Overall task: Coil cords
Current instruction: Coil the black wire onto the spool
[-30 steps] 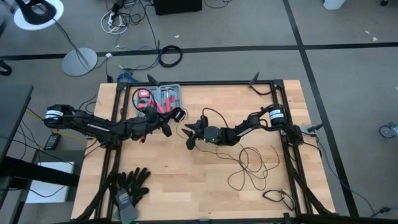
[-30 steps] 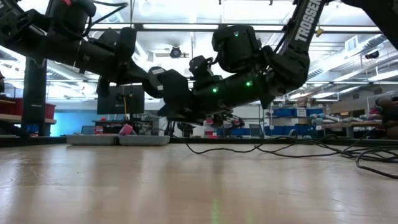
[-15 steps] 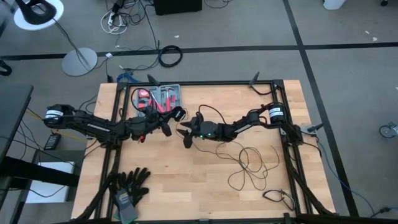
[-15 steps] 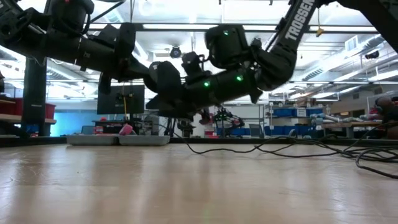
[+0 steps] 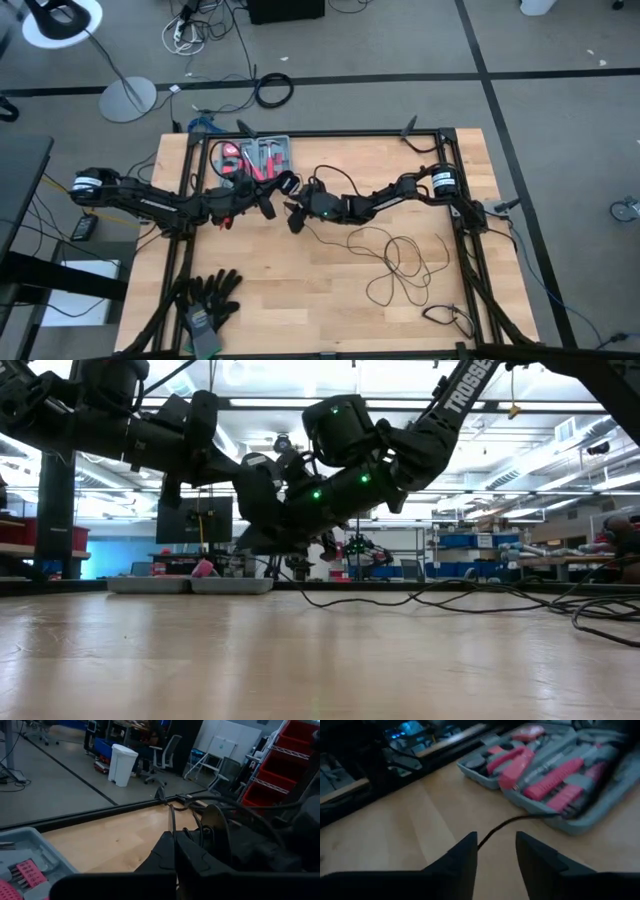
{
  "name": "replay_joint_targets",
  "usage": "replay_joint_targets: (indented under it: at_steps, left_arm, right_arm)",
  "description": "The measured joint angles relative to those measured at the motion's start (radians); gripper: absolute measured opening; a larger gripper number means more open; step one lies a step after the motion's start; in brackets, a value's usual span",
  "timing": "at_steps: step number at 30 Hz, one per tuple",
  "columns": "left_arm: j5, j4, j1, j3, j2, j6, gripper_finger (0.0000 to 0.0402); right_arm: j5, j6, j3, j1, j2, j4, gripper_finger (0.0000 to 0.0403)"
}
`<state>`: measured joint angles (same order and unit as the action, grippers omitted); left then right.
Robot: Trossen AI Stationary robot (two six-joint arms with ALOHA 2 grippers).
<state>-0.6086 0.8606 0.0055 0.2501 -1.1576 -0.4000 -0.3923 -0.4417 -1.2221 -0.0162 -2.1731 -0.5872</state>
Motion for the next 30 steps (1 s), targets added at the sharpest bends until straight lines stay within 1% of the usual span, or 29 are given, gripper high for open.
replay_joint_targets:
  at_steps: [5, 8, 10, 16, 21, 25, 30]
  left_arm:
    - [0.002, 0.012, 0.000, 0.000, 0.000, 0.003, 0.0000]
    - [0.002, 0.012, 0.000, 0.000, 0.000, 0.003, 0.0000]
    - [0.002, 0.012, 0.000, 0.000, 0.000, 0.003, 0.0000]
    - [-0.005, 0.018, 0.000, 0.000, 0.000, 0.003, 0.0000]
    - [-0.008, 0.004, 0.001, 0.000, 0.000, 0.002, 0.0000]
    - [-0.025, -0.015, 0.001, 0.000, 0.000, -0.003, 0.0000]
    - [-0.029, -0.018, 0.001, 0.000, 0.000, -0.003, 0.0000]
  right_arm:
    - [0.009, -0.010, 0.000, -0.002, 0.000, -0.012, 0.0067]
    - [0.068, -0.009, 0.000, -0.004, 0.000, -0.033, 0.0025]
    - [0.113, -0.009, 0.000, -0.005, 0.000, -0.032, 0.0007]
    - [0.248, 0.000, 0.000, -0.003, 0.000, -0.046, 0.0002]
    - [0.291, 0.031, -0.018, 0.011, 0.000, -0.049, 0.0001]
    - [0.278, 0.068, -0.055, 0.028, 0.000, 0.018, 0.0001]
    - [0.168, 0.045, -0.068, 0.058, 0.000, 0.195, 0.0000]
